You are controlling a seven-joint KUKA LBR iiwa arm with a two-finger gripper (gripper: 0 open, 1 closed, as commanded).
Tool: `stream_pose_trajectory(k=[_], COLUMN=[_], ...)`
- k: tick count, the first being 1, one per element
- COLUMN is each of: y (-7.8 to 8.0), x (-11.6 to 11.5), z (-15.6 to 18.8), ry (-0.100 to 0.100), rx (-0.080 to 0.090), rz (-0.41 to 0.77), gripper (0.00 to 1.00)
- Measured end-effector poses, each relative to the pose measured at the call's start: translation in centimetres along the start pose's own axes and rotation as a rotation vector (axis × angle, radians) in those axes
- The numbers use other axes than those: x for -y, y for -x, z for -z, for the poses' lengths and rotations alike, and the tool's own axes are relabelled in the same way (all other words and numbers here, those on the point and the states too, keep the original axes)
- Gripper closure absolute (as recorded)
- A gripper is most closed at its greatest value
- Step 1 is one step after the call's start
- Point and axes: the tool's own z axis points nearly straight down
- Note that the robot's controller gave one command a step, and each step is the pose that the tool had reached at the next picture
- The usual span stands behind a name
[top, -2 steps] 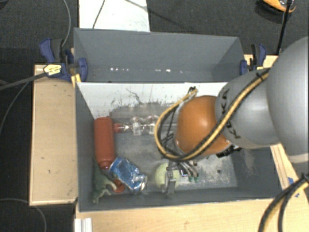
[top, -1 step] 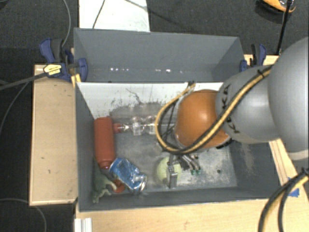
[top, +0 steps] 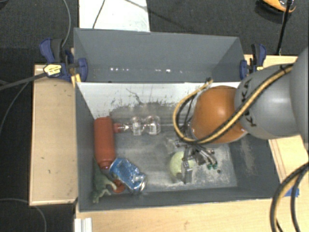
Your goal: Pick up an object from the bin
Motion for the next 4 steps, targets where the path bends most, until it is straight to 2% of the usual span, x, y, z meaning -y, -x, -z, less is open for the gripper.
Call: stream_pose_trajectory(k=[1, 2, 3, 4], y=[-2.1, -0.9, -0.9, 2.0], x=[2.4, 7.2, 7.2, 7.2], z=[-0.1, 3.6, 3.6, 17.7], ry=[-0.006, 0.0, 0.001, 0.0], rx=[-0.003, 0.002, 0.002, 0.006], rz=[-0.065, 0.225, 0.224, 0.194], gripper=[0.0, 1.0, 1.0, 1.0])
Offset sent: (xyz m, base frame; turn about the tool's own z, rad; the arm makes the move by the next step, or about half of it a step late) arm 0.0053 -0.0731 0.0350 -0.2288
